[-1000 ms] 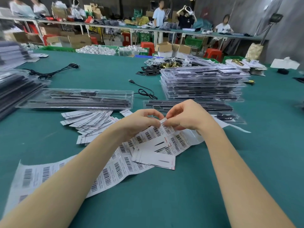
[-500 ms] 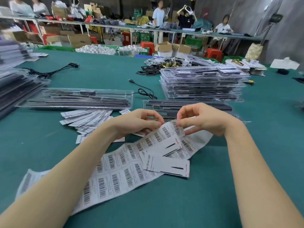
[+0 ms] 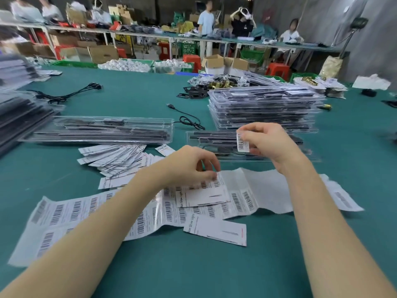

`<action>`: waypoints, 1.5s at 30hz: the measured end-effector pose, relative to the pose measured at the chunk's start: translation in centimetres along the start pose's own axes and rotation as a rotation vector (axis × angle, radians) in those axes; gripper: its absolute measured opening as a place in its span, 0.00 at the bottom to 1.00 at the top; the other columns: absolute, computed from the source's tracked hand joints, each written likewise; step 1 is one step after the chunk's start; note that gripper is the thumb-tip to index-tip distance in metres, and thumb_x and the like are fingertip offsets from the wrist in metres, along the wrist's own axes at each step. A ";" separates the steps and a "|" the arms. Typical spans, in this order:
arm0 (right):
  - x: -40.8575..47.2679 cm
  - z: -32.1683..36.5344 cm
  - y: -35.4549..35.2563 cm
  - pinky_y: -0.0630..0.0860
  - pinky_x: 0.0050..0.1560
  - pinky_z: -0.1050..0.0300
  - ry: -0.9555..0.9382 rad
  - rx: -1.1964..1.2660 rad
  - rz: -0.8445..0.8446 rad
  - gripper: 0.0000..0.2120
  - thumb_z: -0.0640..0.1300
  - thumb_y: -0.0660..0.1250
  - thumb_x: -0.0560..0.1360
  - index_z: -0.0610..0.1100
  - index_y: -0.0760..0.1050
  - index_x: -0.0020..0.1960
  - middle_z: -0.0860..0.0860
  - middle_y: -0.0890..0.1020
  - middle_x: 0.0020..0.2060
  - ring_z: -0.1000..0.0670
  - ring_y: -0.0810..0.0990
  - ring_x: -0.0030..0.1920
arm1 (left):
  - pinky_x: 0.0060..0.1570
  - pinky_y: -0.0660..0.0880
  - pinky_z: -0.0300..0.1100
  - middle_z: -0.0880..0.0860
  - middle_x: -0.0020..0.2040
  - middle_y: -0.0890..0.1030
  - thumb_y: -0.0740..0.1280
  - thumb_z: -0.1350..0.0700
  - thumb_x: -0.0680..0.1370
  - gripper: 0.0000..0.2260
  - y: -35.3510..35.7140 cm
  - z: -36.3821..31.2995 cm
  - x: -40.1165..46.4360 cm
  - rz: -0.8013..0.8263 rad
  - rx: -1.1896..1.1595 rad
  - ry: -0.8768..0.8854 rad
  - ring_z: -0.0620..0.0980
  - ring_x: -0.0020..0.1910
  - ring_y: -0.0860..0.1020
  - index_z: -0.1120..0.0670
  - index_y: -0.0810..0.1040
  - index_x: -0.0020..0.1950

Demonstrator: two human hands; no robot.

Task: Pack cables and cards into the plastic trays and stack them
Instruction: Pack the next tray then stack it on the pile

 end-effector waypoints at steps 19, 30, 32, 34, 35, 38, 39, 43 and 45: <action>1.7 -2.4 2.9 0.72 0.26 0.66 0.267 0.115 0.005 0.05 0.45 0.76 0.73 0.47 0.84 0.48 0.52 0.87 0.42 0.57 0.83 0.33 | 0.51 0.76 0.46 0.42 0.47 0.80 0.71 0.41 0.75 0.09 -2.0 3.8 0.4 -0.379 0.087 -0.100 0.44 0.50 0.77 0.45 0.80 0.49; 2.1 -3.3 3.1 0.67 0.24 0.67 0.263 0.007 0.061 0.02 0.44 0.78 0.71 0.47 0.86 0.42 0.56 0.84 0.30 0.56 0.73 0.30 | 0.51 0.74 0.42 0.38 0.51 0.78 0.73 0.41 0.74 0.15 -1.0 4.4 0.0 -0.431 0.036 -0.048 0.42 0.52 0.74 0.45 0.76 0.56; 2.3 -3.3 3.3 0.68 0.24 0.66 0.249 -0.053 0.065 0.02 0.45 0.78 0.70 0.49 0.86 0.40 0.57 0.83 0.28 0.55 0.72 0.33 | 0.51 0.76 0.44 0.37 0.50 0.78 0.73 0.42 0.74 0.15 -1.0 4.3 0.0 -0.429 0.034 -0.040 0.42 0.52 0.75 0.45 0.76 0.56; 2.3 -3.2 3.5 0.69 0.26 0.65 0.244 -0.102 0.065 0.02 0.47 0.78 0.70 0.50 0.86 0.39 0.58 0.83 0.29 0.54 0.72 0.34 | 0.51 0.77 0.45 0.37 0.50 0.78 0.74 0.42 0.74 0.15 -1.0 4.3 0.0 -0.429 0.033 -0.033 0.42 0.51 0.75 0.45 0.76 0.55; 2.4 -3.2 3.5 0.69 0.29 0.63 0.246 -0.118 0.064 0.02 0.48 0.78 0.69 0.50 0.86 0.40 0.58 0.84 0.29 0.54 0.73 0.35 | 0.51 0.77 0.45 0.38 0.50 0.78 0.74 0.42 0.74 0.15 -1.0 4.3 -0.1 -0.431 0.032 -0.032 0.43 0.51 0.75 0.45 0.76 0.55; 2.5 -3.2 3.4 0.68 0.35 0.58 0.259 -0.139 0.051 0.04 0.50 0.78 0.69 0.50 0.87 0.41 0.56 0.86 0.35 0.54 0.74 0.38 | 0.51 0.76 0.45 0.38 0.50 0.78 0.74 0.42 0.73 0.15 -1.1 4.2 -0.1 -0.433 0.035 -0.033 0.43 0.51 0.75 0.45 0.76 0.55; 2.6 -3.3 3.4 0.68 0.36 0.57 0.264 -0.145 0.046 0.05 0.50 0.79 0.69 0.50 0.87 0.42 0.55 0.87 0.37 0.53 0.74 0.39 | 0.51 0.76 0.45 0.38 0.50 0.78 0.74 0.42 0.73 0.15 -1.1 4.2 -0.1 -0.434 0.037 -0.032 0.43 0.51 0.75 0.45 0.76 0.55; 2.7 -3.3 3.6 0.68 0.36 0.56 0.278 -0.166 0.044 0.08 0.50 0.78 0.68 0.47 0.86 0.44 0.52 0.87 0.41 0.52 0.73 0.39 | 0.51 0.76 0.45 0.39 0.50 0.79 0.74 0.42 0.73 0.15 -1.1 4.3 -0.1 -0.436 0.036 -0.030 0.43 0.51 0.75 0.45 0.76 0.55; 2.7 -3.3 3.6 0.67 0.36 0.57 0.284 -0.176 0.046 0.09 0.50 0.78 0.68 0.46 0.86 0.45 0.53 0.87 0.40 0.52 0.73 0.38 | 0.51 0.76 0.45 0.39 0.50 0.79 0.74 0.42 0.73 0.14 -1.1 4.3 -0.1 -0.436 0.037 -0.028 0.43 0.51 0.75 0.45 0.76 0.55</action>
Point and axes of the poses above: each hand's wrist, its own x-axis towards the middle knuckle, its own y-axis out of the palm, z = x × y, the point moved 7 cm from there along x, towards the middle knuckle
